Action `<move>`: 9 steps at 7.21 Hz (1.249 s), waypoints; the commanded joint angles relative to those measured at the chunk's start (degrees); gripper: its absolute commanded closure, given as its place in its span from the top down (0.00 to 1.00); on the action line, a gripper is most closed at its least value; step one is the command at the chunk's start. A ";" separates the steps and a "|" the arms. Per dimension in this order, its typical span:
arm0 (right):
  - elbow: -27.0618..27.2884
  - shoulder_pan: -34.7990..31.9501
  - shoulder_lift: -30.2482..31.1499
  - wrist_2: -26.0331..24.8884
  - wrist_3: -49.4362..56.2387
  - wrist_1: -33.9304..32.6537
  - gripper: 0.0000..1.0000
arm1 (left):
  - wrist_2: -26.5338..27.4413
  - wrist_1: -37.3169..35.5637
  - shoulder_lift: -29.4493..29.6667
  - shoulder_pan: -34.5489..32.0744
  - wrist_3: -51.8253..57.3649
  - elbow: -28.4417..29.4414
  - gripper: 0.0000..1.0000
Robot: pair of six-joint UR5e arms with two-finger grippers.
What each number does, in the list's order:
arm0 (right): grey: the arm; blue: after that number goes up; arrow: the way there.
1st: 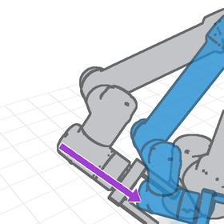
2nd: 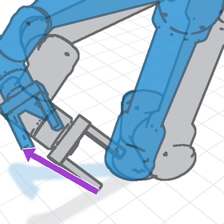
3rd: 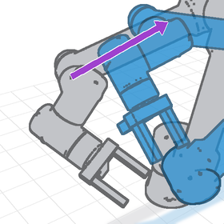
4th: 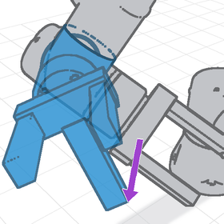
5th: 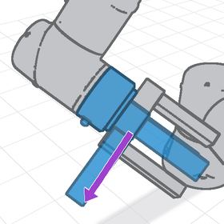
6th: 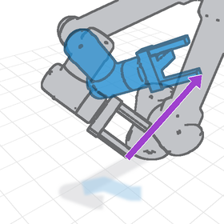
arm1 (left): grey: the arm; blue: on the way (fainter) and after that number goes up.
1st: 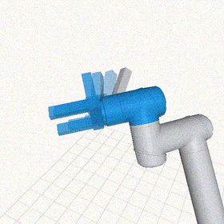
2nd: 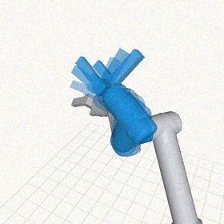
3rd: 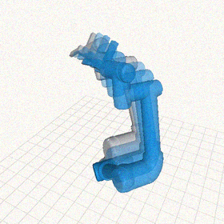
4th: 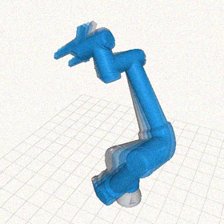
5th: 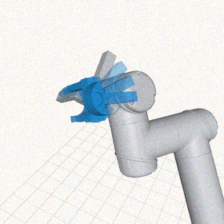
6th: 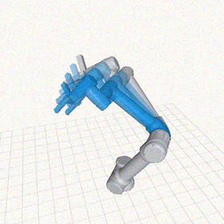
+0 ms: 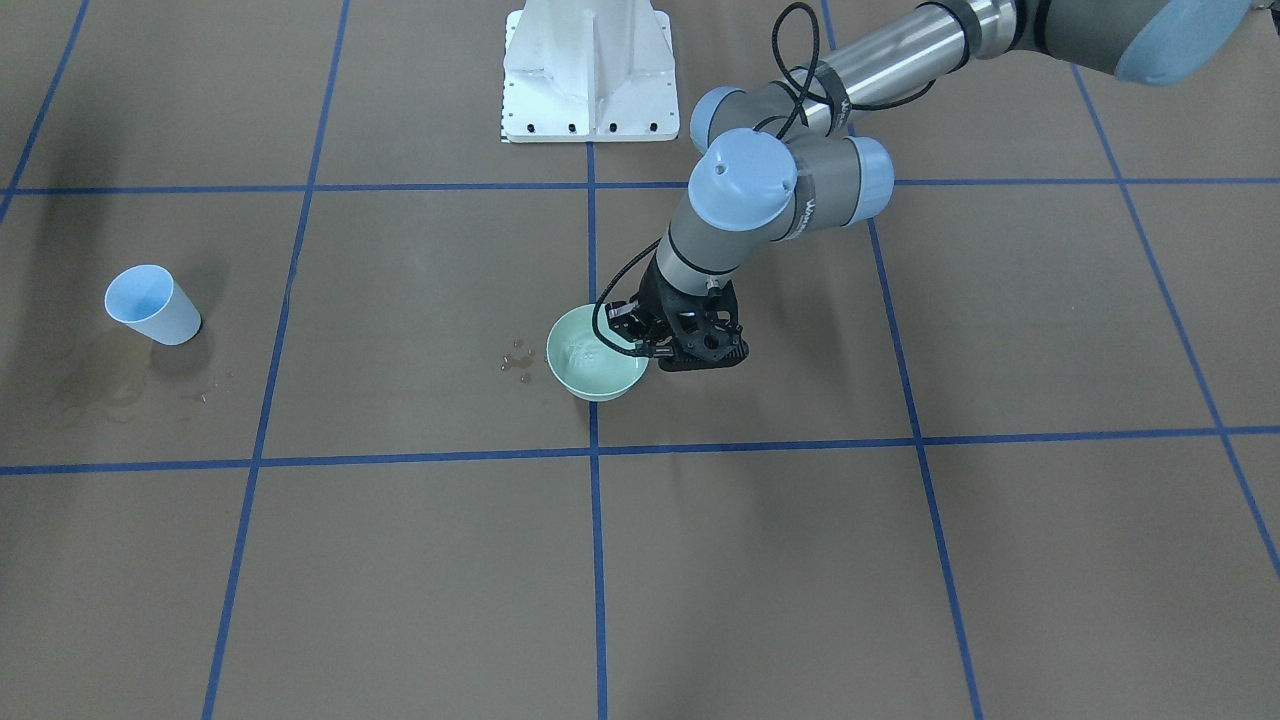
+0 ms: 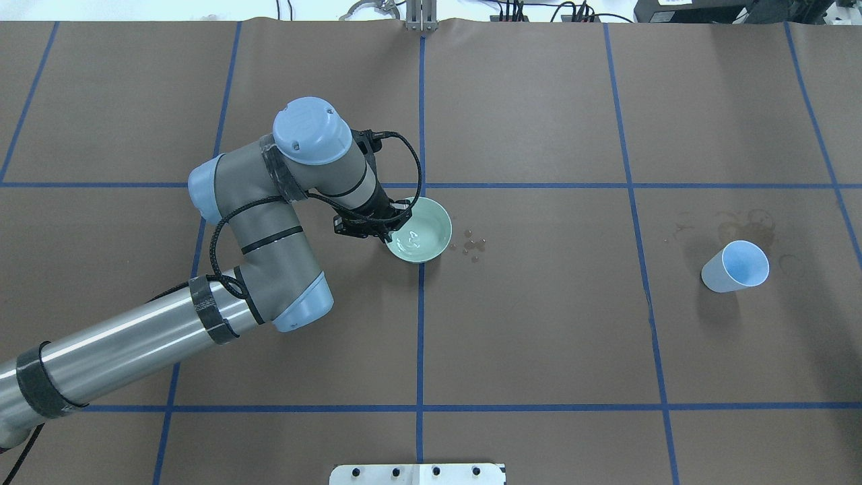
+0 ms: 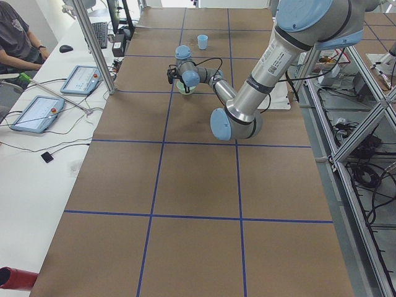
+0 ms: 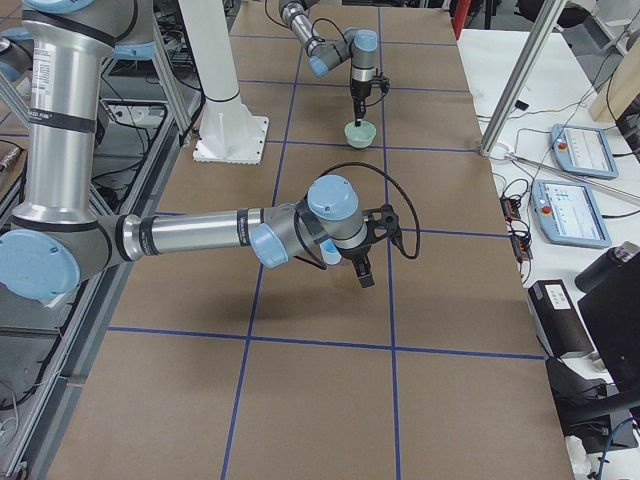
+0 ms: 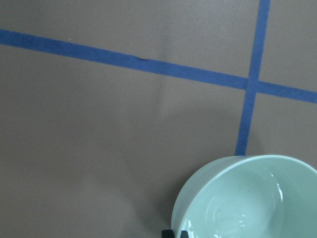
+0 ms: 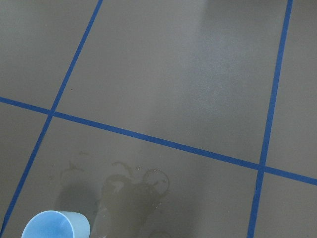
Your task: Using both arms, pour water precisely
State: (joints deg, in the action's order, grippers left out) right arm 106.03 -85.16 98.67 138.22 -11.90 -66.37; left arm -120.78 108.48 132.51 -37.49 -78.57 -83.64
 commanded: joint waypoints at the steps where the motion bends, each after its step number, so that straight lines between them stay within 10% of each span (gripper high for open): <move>1: 0.05 -0.88 -2.67 1.60 0.04 -5.92 1.00 | -8.47 0.50 -9.49 -7.55 0.78 -8.95 0.00; 5: 0.05 -1.67 -3.57 2.14 0.13 -8.51 1.00 | -14.12 1.47 -33.75 -19.51 34.36 -14.71 0.00; 9: 0.23 -1.59 -3.49 2.31 0.13 -8.43 1.00 | -17.99 1.47 -38.55 -28.85 56.92 -3.58 0.00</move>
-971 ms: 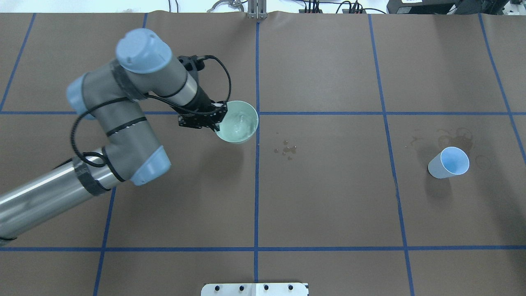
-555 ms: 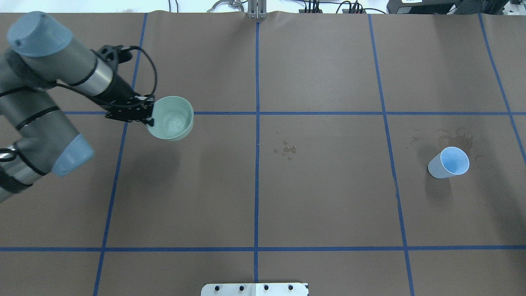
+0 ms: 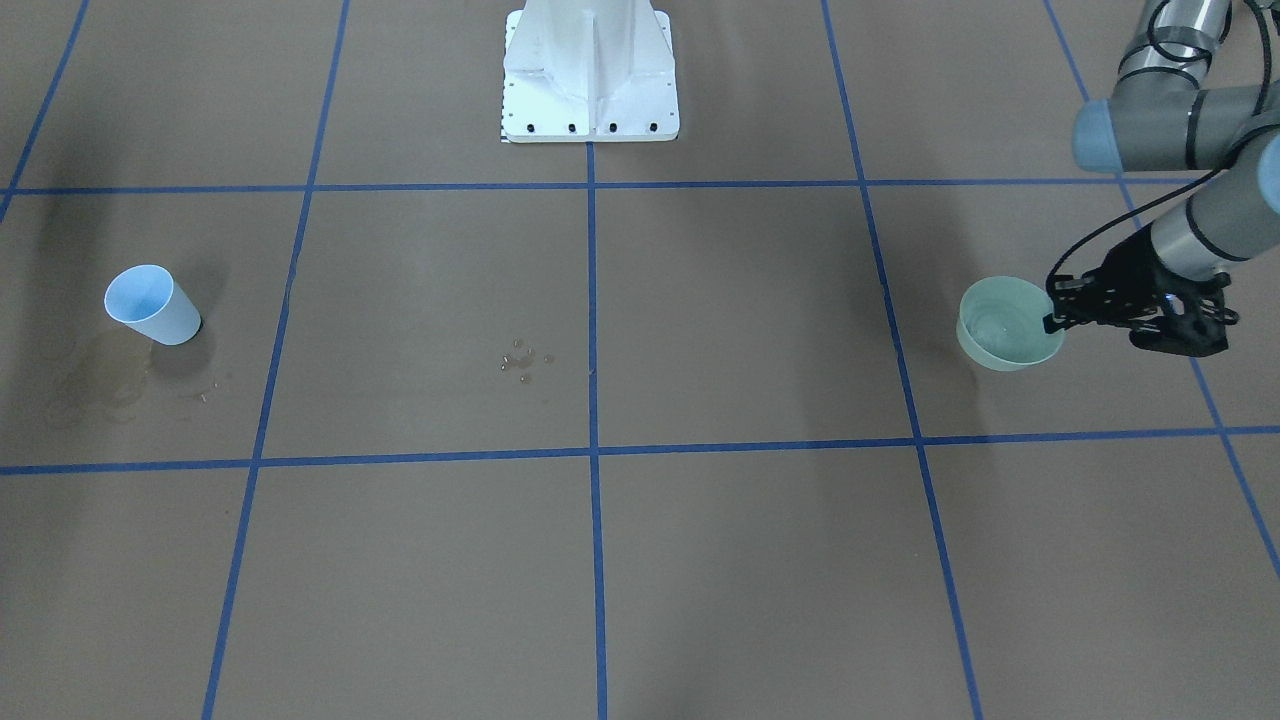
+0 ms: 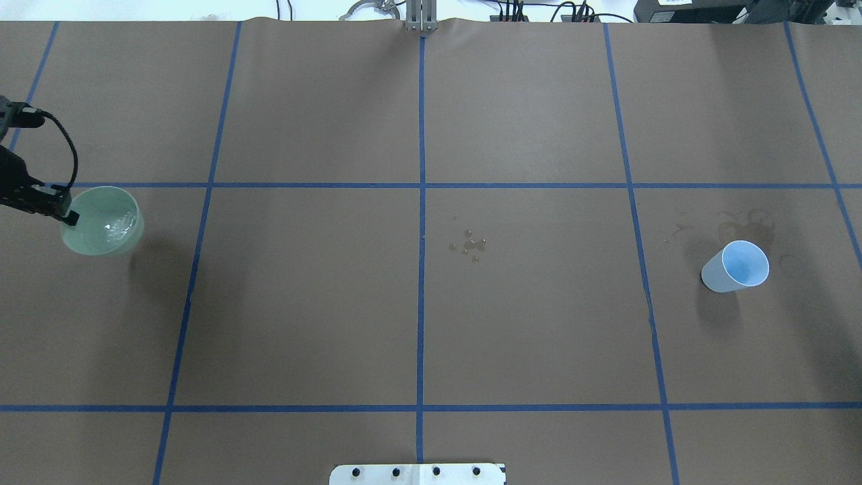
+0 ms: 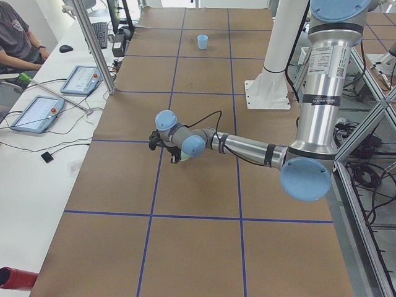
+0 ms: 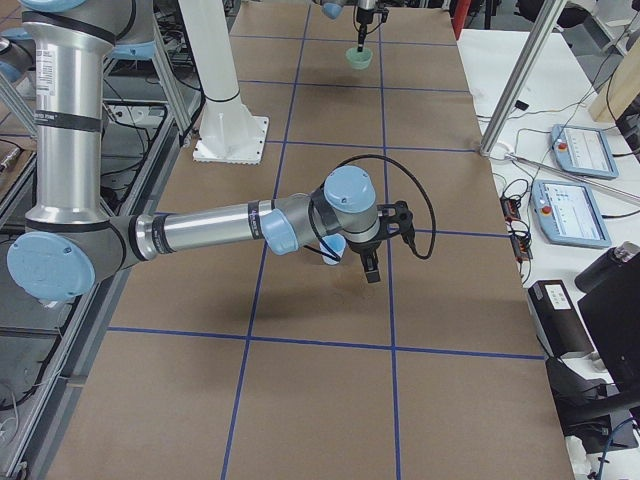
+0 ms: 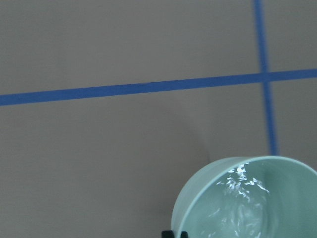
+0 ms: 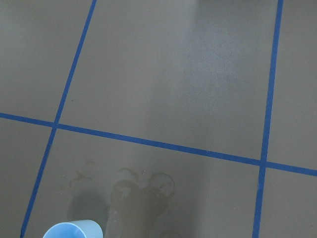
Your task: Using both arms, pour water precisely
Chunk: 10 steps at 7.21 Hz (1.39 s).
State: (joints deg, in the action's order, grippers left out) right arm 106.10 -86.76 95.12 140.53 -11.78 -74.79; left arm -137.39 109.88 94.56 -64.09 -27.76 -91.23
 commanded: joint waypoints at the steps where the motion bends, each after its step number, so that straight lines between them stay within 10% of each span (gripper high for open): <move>1: 0.16 0.01 0.15 0.10 -0.09 0.00 1.00 | -1.31 0.07 -0.69 -2.27 6.23 4.66 0.00; 2: 0.16 0.01 0.06 0.10 0.00 0.00 1.00 | -1.39 0.07 -0.78 -2.18 6.31 4.84 0.00; 3: 0.07 0.01 -0.03 0.10 0.00 -0.09 1.00 | -1.39 0.07 -0.78 -2.18 6.23 4.84 0.40; 6: 0.07 0.44 -0.46 0.19 -0.09 -2.26 1.00 | -1.83 -0.19 -0.61 -3.40 6.31 2.92 0.99; 10: -0.10 1.41 -2.57 -0.25 0.96 -7.11 1.00 | 0.27 -3.94 -2.88 -20.49 25.92 -1.06 0.99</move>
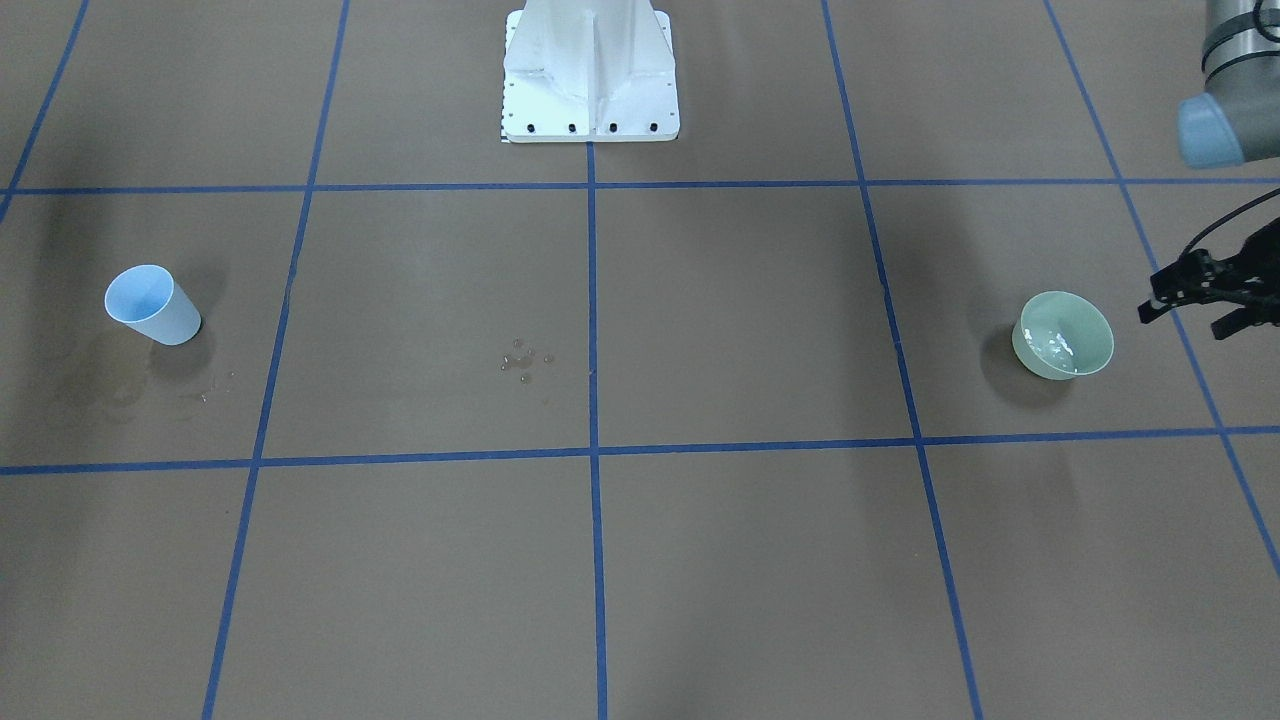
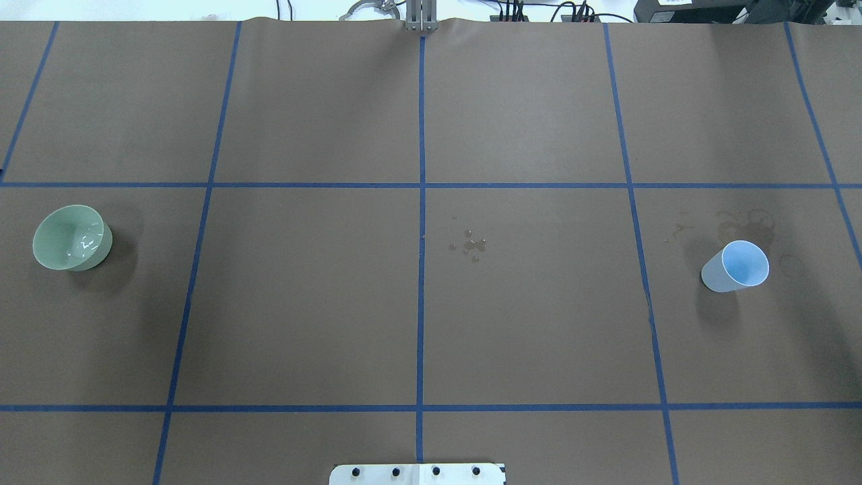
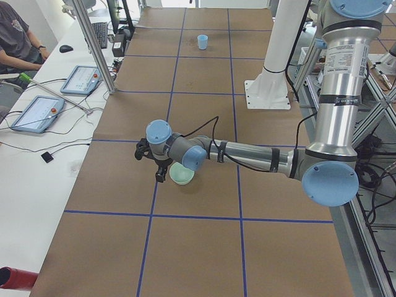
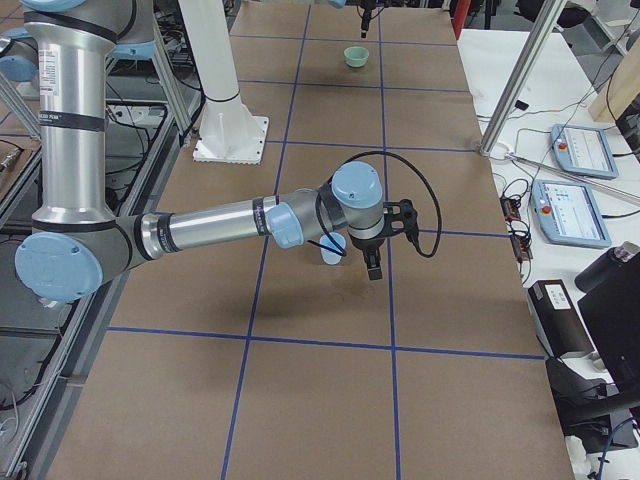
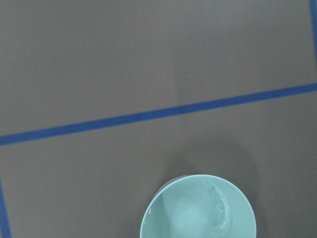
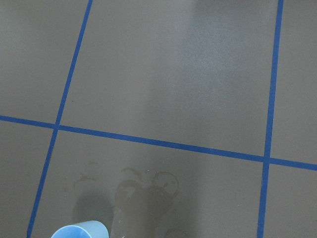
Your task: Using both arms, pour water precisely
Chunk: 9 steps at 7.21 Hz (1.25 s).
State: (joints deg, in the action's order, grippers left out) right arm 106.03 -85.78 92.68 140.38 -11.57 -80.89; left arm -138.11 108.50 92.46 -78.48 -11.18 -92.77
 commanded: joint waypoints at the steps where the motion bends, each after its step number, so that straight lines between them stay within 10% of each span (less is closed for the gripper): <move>1: -0.30 0.70 -0.13 -0.11 1.10 -1.37 1.00 | 1.95 -9.47 -0.61 -10.86 12.12 0.39 0.99; 9: -0.56 1.66 -3.56 -3.10 8.14 -15.87 1.00 | 1.17 -24.14 -2.62 -14.16 16.98 -2.15 1.00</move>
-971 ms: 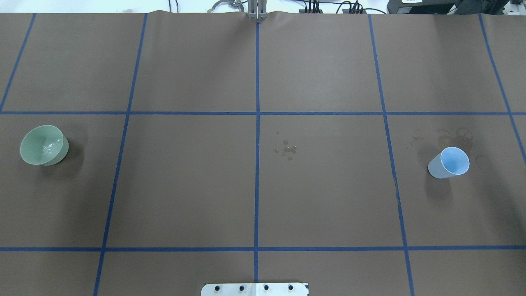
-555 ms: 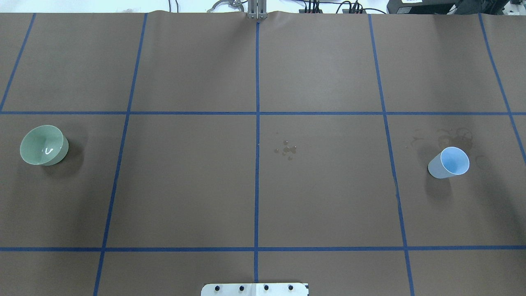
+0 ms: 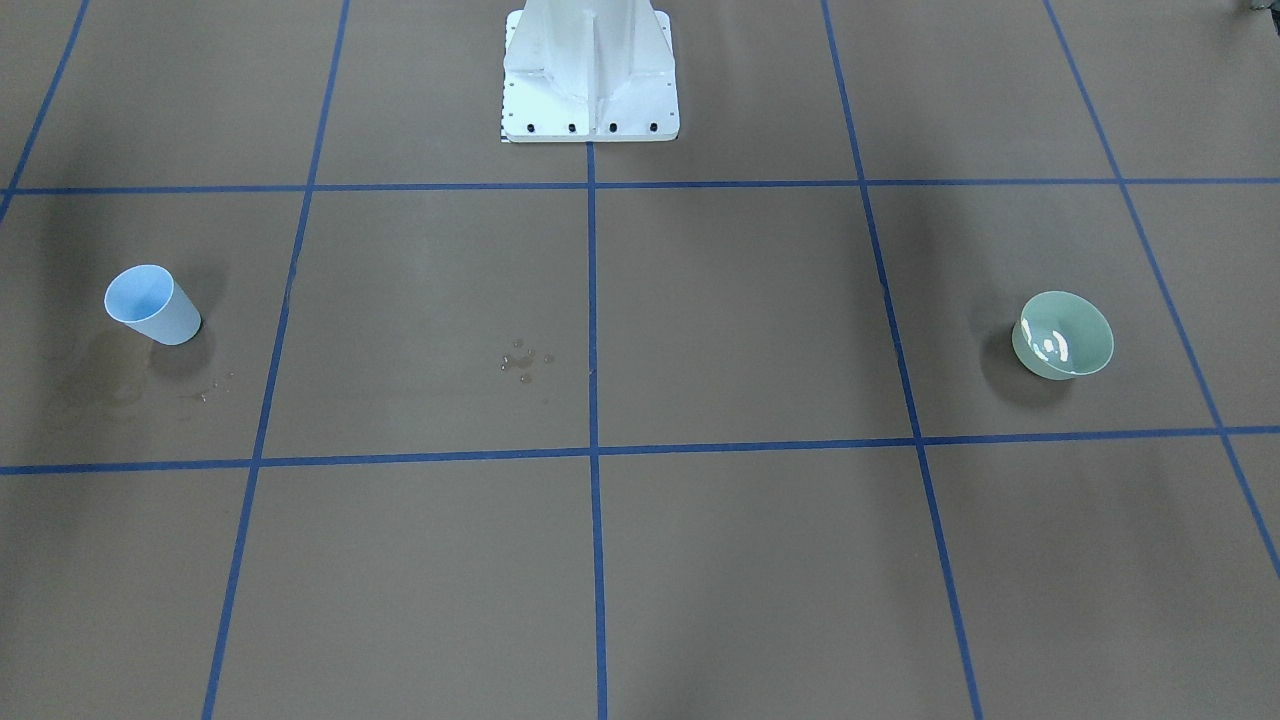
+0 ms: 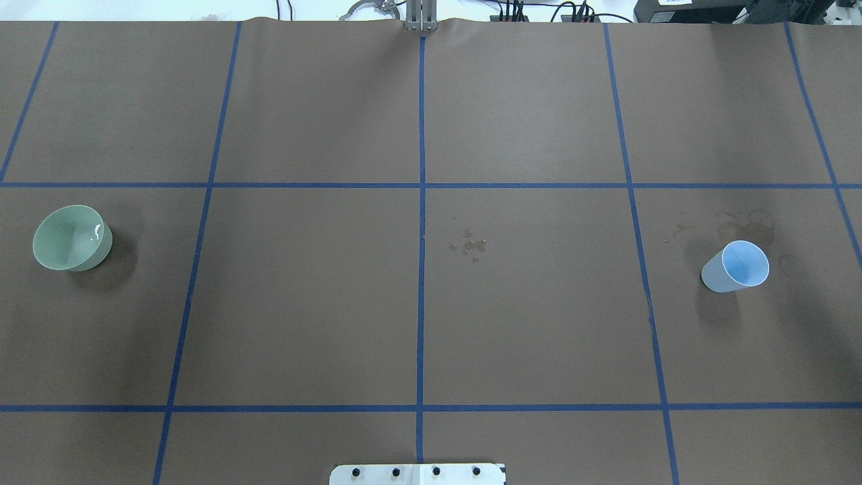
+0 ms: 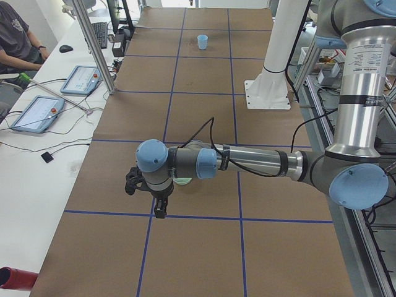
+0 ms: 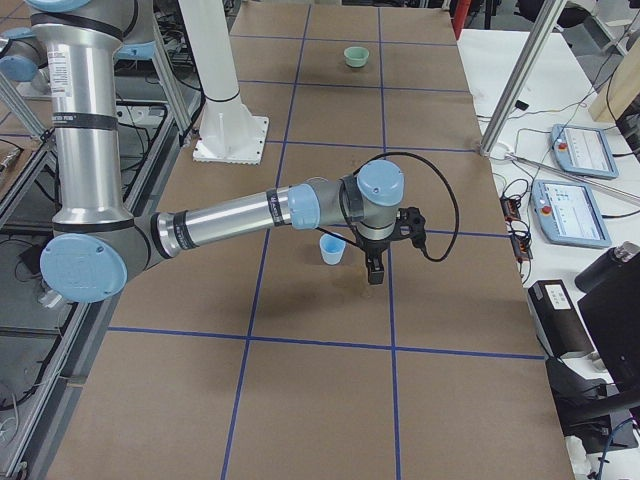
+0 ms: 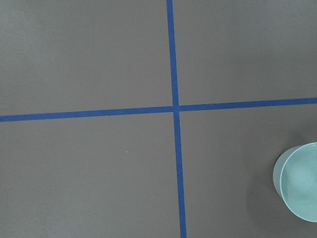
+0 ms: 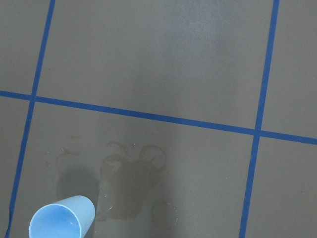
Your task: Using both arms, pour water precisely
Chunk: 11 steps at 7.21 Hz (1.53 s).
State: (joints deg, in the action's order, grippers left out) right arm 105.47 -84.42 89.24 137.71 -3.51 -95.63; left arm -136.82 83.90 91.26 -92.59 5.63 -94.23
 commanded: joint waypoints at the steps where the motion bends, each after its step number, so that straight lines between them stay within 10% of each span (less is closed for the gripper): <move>1: -0.27 0.39 -0.29 -0.42 -0.09 -3.05 1.00 | 0.15 0.30 -3.01 -0.05 0.00 -2.78 1.00; 11: -1.06 -1.72 3.04 -1.22 -0.35 -2.89 1.00 | -3.37 1.01 -7.16 1.27 -11.08 -11.51 1.00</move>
State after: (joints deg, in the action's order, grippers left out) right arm 104.49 -86.03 91.75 136.50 -3.87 -98.53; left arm -140.37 85.31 83.90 -91.38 -5.33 -106.24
